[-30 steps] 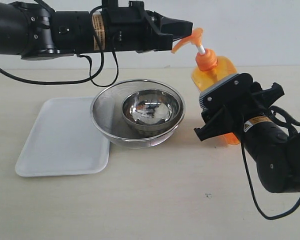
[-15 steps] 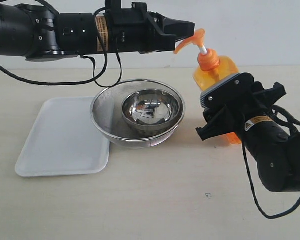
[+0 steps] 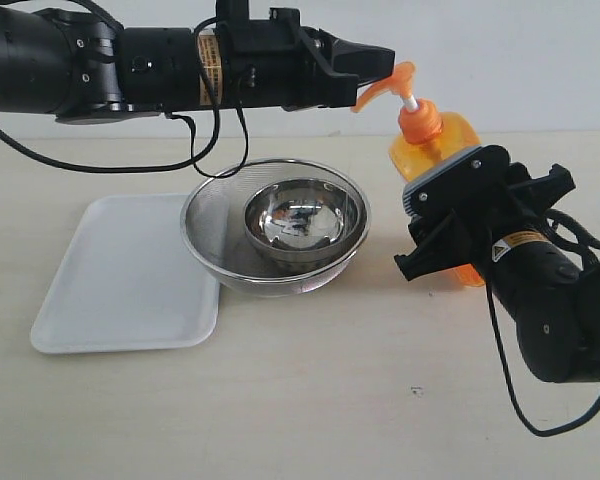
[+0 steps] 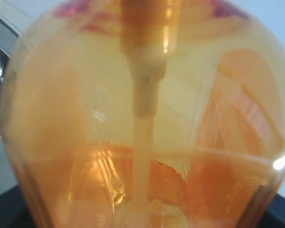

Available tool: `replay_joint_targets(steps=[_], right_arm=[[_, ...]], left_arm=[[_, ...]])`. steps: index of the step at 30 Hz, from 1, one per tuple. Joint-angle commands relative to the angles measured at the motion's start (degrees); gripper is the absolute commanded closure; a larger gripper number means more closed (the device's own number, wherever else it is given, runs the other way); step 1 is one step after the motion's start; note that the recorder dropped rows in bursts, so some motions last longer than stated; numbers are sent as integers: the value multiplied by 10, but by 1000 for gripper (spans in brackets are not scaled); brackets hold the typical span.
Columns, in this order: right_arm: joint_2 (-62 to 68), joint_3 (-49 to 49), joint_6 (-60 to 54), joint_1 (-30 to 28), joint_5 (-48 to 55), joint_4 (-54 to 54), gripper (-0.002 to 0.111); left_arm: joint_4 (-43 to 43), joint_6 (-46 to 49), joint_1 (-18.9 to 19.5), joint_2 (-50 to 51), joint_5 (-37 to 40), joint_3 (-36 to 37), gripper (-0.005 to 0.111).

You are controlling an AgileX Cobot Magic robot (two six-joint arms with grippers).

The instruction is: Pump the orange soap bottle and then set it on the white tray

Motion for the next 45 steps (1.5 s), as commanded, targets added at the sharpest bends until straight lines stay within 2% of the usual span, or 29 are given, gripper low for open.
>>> replay_joint_targets(steps=[1, 10, 27, 36, 38, 42, 45], right_arm=[[-3, -6, 9, 6, 13, -50, 108], [-3, -6, 9, 6, 13, -50, 108], [-3, -7, 36, 6, 15, -43, 108], [-3, -13, 48, 6, 28, -15, 108], [-3, -13, 61, 6, 28, -13, 108], [-3, -15, 107, 5, 28, -13, 108], [-3, -18, 131, 5, 33, -13, 108]], left_arm=[[68, 0, -15, 19, 29, 11, 102], [71, 0, -15, 22, 24, 11, 102], [75, -18, 13, -83, 25, 11, 102], [145, -80, 26, -138, 29, 11, 102], [158, -100, 35, -161, 29, 21, 102], [135, -98, 58, -235, 28, 90, 102], [75, -34, 60, -321, 26, 176, 102]])
